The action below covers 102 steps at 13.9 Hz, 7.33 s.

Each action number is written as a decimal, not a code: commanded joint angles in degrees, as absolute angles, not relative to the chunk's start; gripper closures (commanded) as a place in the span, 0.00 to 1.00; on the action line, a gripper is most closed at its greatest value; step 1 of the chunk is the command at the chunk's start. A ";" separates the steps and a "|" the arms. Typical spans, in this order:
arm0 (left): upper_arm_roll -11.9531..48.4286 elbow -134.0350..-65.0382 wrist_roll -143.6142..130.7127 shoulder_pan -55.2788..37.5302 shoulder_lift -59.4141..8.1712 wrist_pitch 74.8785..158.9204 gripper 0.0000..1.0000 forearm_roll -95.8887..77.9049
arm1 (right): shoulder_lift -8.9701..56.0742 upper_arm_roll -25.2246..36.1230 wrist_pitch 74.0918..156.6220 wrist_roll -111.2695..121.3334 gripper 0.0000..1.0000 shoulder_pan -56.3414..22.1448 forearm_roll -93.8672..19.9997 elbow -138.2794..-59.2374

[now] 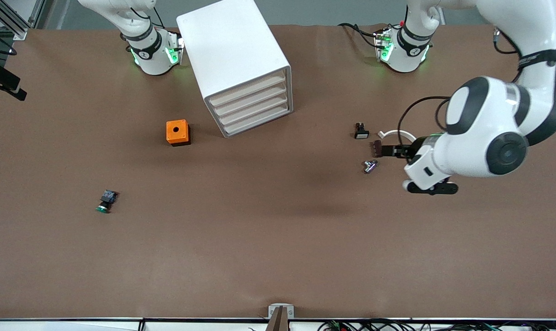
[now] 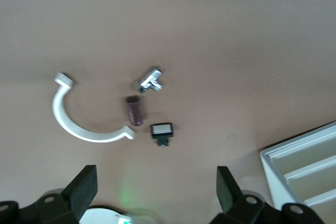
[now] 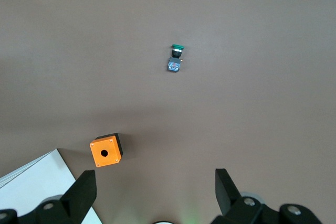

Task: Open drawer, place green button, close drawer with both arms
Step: 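Move the left gripper toward the front of the white cabinet, then grasp the drawer handle of the white cabinet with the left gripper, then pull the drawer open with the left gripper while the right gripper grasps the button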

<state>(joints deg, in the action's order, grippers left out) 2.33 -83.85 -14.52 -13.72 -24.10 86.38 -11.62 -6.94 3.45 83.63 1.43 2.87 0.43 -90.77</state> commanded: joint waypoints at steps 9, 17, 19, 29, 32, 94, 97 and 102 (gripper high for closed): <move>2.11 -82.09 -44.78 -24.16 -31.98 88.42 0.00 -20.37 | -8.00 3.52 83.58 0.53 0.00 2.55 0.62 -91.58; 2.20 -81.21 -71.86 -30.23 -37.17 88.07 0.00 -27.49 | -7.91 3.34 84.99 0.53 0.00 2.29 0.62 -91.50; 2.20 -80.25 -77.06 -30.67 -39.36 88.07 0.00 -31.71 | -7.91 3.34 84.90 0.53 0.00 2.29 0.62 -91.49; 1.93 -75.41 -103.33 -32.26 -49.47 88.24 0.00 -47.62 | -7.91 3.34 84.90 0.53 0.00 2.37 0.62 -91.49; 1.93 -75.41 -110.02 -31.99 -52.02 88.07 0.00 -51.93 | -7.91 3.34 84.73 0.53 0.00 2.37 0.62 -91.49; 3.43 -73.39 -120.50 -24.35 -61.00 88.33 0.75 -69.52 | 26.44 3.87 154.60 -18.54 0.00 6.15 2.90 -122.53; 3.43 -73.48 -120.50 -24.35 -61.08 88.33 0.53 -69.52 | 28.56 3.87 155.30 -18.63 0.00 6.06 2.90 -121.20; 3.43 -73.39 -120.32 -23.65 -61.08 88.42 0.00 -69.61 | 30.85 3.87 156.80 -17.84 0.00 5.89 2.90 -120.50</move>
